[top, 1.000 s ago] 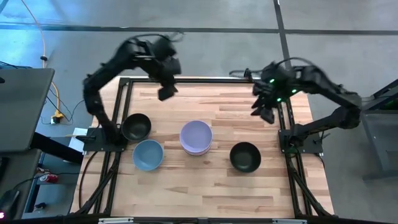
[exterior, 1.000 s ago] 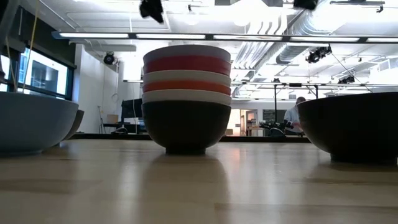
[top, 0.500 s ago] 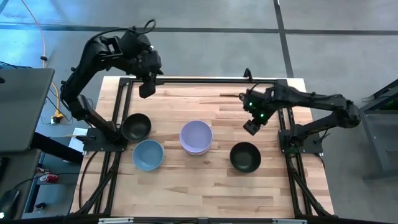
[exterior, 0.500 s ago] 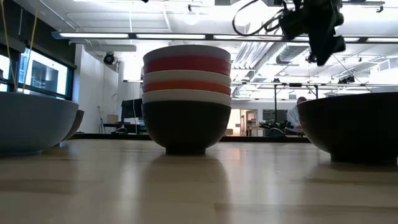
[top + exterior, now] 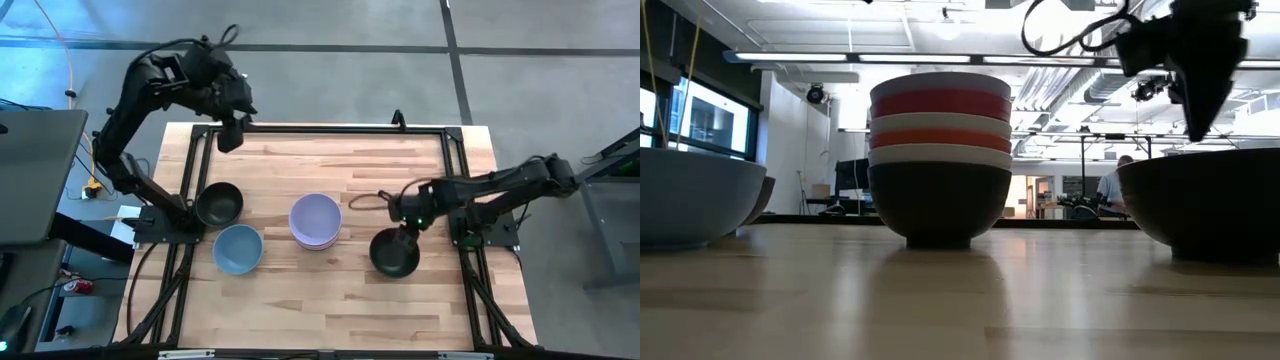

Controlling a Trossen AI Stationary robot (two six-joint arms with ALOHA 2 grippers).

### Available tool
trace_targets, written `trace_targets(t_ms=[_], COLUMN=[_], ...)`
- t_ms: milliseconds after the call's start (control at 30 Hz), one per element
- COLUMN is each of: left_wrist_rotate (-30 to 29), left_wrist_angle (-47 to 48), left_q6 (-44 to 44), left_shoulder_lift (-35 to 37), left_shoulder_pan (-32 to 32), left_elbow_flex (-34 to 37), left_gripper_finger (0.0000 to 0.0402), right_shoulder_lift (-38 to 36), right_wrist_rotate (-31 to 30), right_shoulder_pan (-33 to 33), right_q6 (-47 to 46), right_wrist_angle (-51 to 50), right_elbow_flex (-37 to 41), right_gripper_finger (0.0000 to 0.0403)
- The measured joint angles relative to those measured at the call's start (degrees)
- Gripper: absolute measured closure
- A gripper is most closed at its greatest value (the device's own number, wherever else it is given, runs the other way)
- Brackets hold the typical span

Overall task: Nest bowls inside each other
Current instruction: Stack the right black bowl on top of the purple bowl

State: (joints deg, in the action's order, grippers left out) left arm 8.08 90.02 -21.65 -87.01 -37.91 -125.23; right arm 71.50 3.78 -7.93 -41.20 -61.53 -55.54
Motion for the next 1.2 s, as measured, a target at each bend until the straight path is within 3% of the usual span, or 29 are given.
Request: trace_targets(t_ms=[300,533,1200], left_wrist_rotate=[0.3,3.5,3.4], left_wrist_angle=[0.0,0.0,0.0], left_q6=[0.7,0.9,2.0], left_shoulder_lift=[1.8,2.3,2.3], left_shoulder_pan=[-2.6,-2.4,-2.4], left_elbow_flex=[0.0,0.0,0.0], left_gripper_finger=[0.0212,0.0213,0.0213], right_shoulder_lift=[0.0,0.0,0.2], right_wrist_rotate=[-6.1,-6.3,-5.3], right_shoulder_pan=[-4.8,-4.7,-4.7], right_q6=[-5.3,-8.9,-11.5], right_wrist_angle=[-0.1,1.3,3.1], right_elbow_flex=[3.8,7.3,7.8], right_gripper_finger=[0.0238,0.0238,0.0238])
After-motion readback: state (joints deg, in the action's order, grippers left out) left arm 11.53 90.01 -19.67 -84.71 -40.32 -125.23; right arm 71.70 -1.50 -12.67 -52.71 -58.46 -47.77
